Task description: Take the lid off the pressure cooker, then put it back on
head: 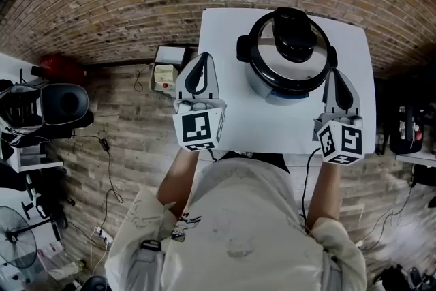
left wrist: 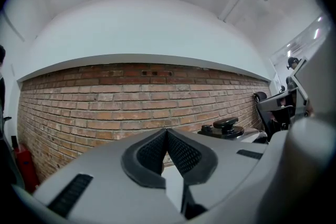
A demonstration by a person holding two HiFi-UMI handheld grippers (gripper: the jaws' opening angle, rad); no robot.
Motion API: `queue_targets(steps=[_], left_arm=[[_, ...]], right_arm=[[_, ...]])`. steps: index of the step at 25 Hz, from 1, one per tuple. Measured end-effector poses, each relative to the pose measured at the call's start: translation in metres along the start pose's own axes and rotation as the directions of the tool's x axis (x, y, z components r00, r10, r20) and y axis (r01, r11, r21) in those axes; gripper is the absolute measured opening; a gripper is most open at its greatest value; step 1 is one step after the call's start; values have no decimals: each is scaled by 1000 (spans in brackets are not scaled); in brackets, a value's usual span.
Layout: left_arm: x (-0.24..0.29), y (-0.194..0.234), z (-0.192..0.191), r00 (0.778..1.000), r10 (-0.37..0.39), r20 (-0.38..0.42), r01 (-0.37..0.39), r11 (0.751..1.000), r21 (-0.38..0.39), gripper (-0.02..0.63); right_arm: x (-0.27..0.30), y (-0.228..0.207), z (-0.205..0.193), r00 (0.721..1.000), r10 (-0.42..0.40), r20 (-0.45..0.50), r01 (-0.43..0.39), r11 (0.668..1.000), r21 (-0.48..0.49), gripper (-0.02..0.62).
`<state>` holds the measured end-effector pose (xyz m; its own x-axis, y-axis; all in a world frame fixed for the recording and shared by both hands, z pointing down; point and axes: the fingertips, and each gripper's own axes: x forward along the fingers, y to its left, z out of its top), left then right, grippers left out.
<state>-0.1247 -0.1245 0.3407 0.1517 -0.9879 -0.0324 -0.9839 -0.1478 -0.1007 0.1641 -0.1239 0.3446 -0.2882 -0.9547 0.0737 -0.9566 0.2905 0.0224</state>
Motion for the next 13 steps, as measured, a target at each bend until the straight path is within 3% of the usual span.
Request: queue_targets(steps=[13], left_arm=[[2,1,0,1000,-14,3,14,1000,-14,15]], right_arm=[[4,11,2,999,38,-5,-38,999,-23,17]])
